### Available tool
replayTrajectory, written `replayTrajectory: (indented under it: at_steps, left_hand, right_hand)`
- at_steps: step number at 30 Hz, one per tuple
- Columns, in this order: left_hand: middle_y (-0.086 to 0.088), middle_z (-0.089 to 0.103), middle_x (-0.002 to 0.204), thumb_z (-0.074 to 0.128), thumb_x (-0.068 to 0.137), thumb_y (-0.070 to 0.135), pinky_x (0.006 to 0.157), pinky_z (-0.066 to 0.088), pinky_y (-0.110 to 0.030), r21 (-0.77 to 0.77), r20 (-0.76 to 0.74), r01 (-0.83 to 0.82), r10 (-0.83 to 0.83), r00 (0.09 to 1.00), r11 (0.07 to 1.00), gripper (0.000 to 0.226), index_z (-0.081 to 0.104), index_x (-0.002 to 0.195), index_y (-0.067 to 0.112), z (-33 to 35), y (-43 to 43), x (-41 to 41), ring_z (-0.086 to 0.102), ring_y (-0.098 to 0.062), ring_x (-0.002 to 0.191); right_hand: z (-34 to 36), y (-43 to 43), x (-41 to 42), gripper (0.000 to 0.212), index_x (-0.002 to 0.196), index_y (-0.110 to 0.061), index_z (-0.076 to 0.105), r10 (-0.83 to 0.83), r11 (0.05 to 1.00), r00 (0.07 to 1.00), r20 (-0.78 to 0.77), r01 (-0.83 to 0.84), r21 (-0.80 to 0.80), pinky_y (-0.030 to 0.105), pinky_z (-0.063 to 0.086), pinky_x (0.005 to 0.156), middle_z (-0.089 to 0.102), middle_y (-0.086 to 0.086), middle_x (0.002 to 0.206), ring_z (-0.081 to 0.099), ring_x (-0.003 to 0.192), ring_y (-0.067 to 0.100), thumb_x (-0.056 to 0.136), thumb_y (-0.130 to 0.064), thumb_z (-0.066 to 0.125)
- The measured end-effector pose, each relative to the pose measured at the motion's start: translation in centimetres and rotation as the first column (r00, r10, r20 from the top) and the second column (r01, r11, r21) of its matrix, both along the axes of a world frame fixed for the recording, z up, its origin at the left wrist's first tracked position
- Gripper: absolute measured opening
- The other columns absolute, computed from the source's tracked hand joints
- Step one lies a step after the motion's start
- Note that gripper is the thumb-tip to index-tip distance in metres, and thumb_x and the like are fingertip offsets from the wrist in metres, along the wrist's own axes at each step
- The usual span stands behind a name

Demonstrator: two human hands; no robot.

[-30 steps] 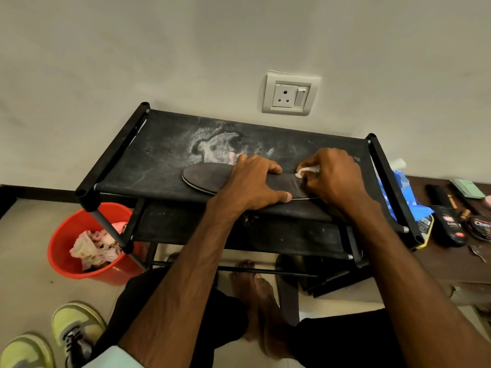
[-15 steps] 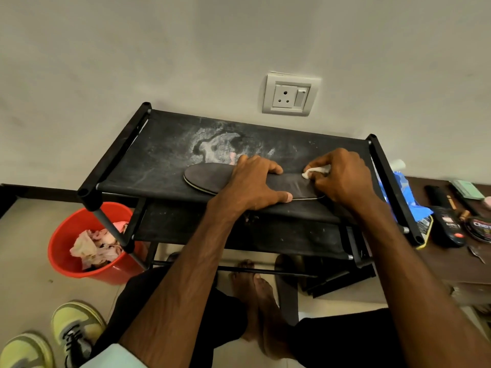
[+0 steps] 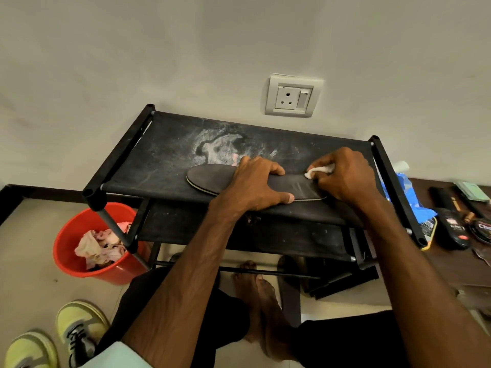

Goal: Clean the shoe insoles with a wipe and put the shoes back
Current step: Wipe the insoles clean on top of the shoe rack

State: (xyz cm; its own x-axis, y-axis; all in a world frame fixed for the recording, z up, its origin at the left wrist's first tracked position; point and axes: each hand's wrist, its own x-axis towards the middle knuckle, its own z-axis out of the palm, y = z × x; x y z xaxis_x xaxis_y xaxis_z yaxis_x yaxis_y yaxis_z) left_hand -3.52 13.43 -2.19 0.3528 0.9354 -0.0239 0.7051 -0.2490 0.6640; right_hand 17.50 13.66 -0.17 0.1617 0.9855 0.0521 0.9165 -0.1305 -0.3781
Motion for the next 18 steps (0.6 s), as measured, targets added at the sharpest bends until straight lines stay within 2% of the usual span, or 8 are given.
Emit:
replayTrajectory:
  at_steps: [3, 6, 8, 10, 14, 18]
  left_hand:
    - [0.006, 0.057, 0.134, 0.083, 0.074, 0.052, 0.112, 0.036, -0.038, 0.000, -0.009, -0.004, 0.004, 1.000, 1.000, 0.066, 0.062, 0.132, 0.030, 0.0, 0.1, -0.1, 0.037, -0.020, 0.132]
    - [0.006, 0.057, 0.135, 0.083, 0.073, 0.053, 0.113, 0.035, -0.039, 0.001, -0.017, -0.003, 0.003, 1.000, 1.000, 0.066, 0.062, 0.132, 0.030, 0.0, 0.1, 0.0, 0.037, -0.020, 0.133]
    - [0.006, 0.057, 0.135, 0.083, 0.074, 0.053, 0.113, 0.035, -0.039, 0.004, -0.017, -0.004, 0.004, 1.000, 1.000, 0.066, 0.062, 0.132, 0.030, 0.0, 0.1, 0.0, 0.038, -0.020, 0.132]
    - [0.006, 0.057, 0.134, 0.083, 0.074, 0.052, 0.113, 0.036, -0.039, 0.001, -0.014, -0.006, 0.006, 1.000, 1.000, 0.066, 0.062, 0.132, 0.029, 0.0, 0.1, 0.0, 0.037, -0.019, 0.132]
    - [0.006, 0.057, 0.134, 0.083, 0.074, 0.051, 0.112, 0.037, -0.040, -0.002, -0.015, -0.007, 0.007, 1.000, 1.000, 0.065, 0.062, 0.132, 0.029, 0.0, 0.1, 0.0, 0.037, -0.019, 0.131]
    - [0.005, 0.057, 0.133, 0.083, 0.074, 0.052, 0.111, 0.038, -0.040, 0.000, -0.016, -0.014, 0.014, 1.000, 1.000, 0.066, 0.062, 0.132, 0.029, -0.1, 0.1, -0.1, 0.037, -0.019, 0.130]
  right_hand:
    - [-0.2, -0.3, 1.3, 0.020, 0.096, -0.034, 0.081, -0.037, 0.997, 0.999, -0.027, 0.039, 0.070, 0.044, 0.060, 0.083, 0.078, -0.002, 0.095, 0.069, 0.088, 0.019, 0.081, -0.022, 0.078]
    - [-0.1, -1.0, 2.2, 0.007, 0.092, -0.031, 0.082, -0.016, 0.984, 0.982, -0.187, 0.049, 0.174, 0.042, 0.060, 0.087, 0.078, -0.007, 0.091, 0.071, 0.087, 0.011, 0.088, -0.027, 0.078]
    - [0.1, -1.3, 2.5, 0.004, 0.088, -0.033, 0.081, 0.028, 0.987, 0.975, -0.221, 0.008, 0.161, 0.040, 0.061, 0.087, 0.078, -0.008, 0.090, 0.071, 0.086, 0.008, 0.088, -0.030, 0.079]
    - [0.0, -1.5, 2.5, 0.007, 0.084, -0.036, 0.079, 0.060, 0.992, 0.979, -0.195, -0.037, 0.124, 0.039, 0.061, 0.084, 0.077, -0.009, 0.086, 0.070, 0.083, 0.007, 0.088, -0.030, 0.080]
    - [-0.3, -1.3, 1.5, 0.016, 0.092, -0.030, 0.082, 0.041, 0.998, 0.995, -0.094, -0.037, 0.045, 0.044, 0.060, 0.083, 0.078, -0.001, 0.089, 0.070, 0.085, 0.020, 0.085, -0.019, 0.074]
    - [-0.4, -1.1, -0.5, 0.022, 0.091, -0.030, 0.082, 0.081, 0.996, 0.996, -0.040, -0.079, 0.028, 0.037, 0.059, 0.080, 0.078, 0.001, 0.090, 0.069, 0.081, 0.020, 0.082, -0.013, 0.071]
